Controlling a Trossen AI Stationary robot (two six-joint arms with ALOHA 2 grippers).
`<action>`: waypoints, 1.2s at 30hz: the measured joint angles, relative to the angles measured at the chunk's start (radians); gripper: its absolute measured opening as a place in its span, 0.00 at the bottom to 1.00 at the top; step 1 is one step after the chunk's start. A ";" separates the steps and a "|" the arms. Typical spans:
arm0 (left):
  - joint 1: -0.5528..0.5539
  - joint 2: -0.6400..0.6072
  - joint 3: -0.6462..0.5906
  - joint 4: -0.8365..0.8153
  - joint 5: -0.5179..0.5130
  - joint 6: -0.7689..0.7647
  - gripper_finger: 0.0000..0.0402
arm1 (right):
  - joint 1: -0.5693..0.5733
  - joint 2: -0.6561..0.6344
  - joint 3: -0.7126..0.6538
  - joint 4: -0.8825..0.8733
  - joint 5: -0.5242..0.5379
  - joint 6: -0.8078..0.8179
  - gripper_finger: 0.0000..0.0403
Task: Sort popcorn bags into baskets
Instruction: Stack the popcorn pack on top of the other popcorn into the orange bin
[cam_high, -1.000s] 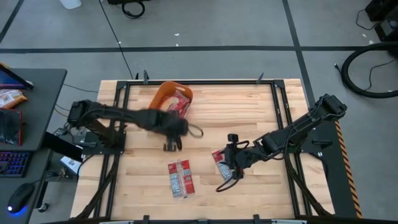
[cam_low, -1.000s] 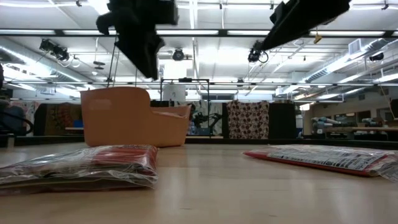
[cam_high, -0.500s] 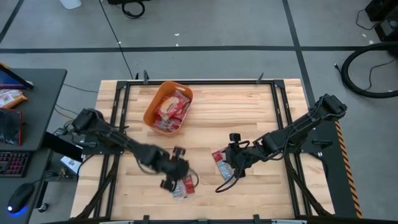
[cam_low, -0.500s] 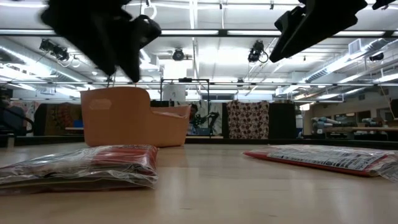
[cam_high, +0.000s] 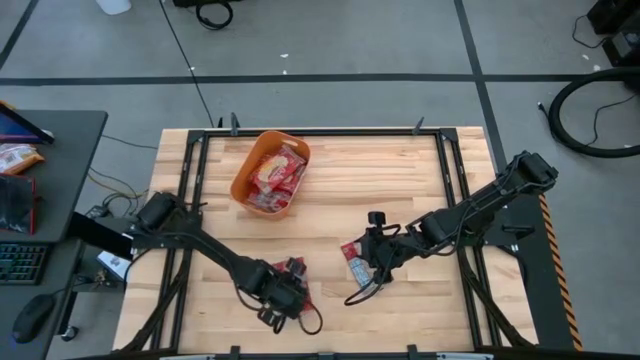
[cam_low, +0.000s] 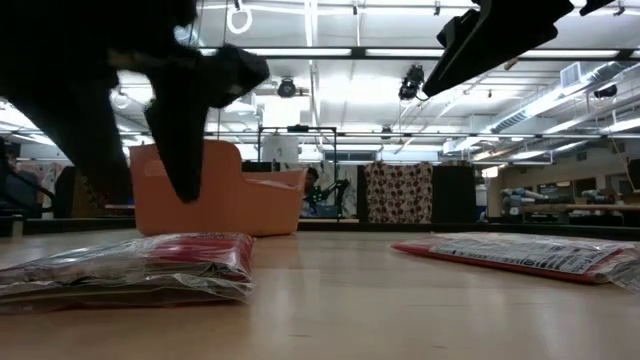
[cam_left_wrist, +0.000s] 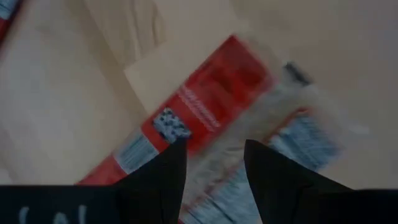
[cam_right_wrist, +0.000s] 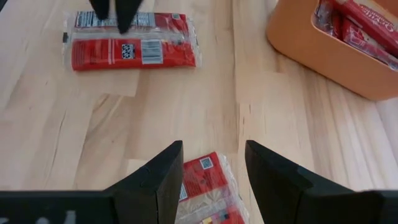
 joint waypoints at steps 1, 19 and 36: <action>0.001 0.009 0.003 -0.007 0.001 0.025 0.41 | 0.000 0.000 0.000 0.000 0.000 0.002 0.44; 0.011 0.092 -0.002 -0.089 0.001 0.192 0.03 | 0.009 0.000 0.000 -0.005 -0.006 0.024 0.44; 0.077 -0.027 0.141 -0.288 -0.019 0.069 0.00 | 0.025 0.000 0.000 -0.028 -0.004 0.024 0.44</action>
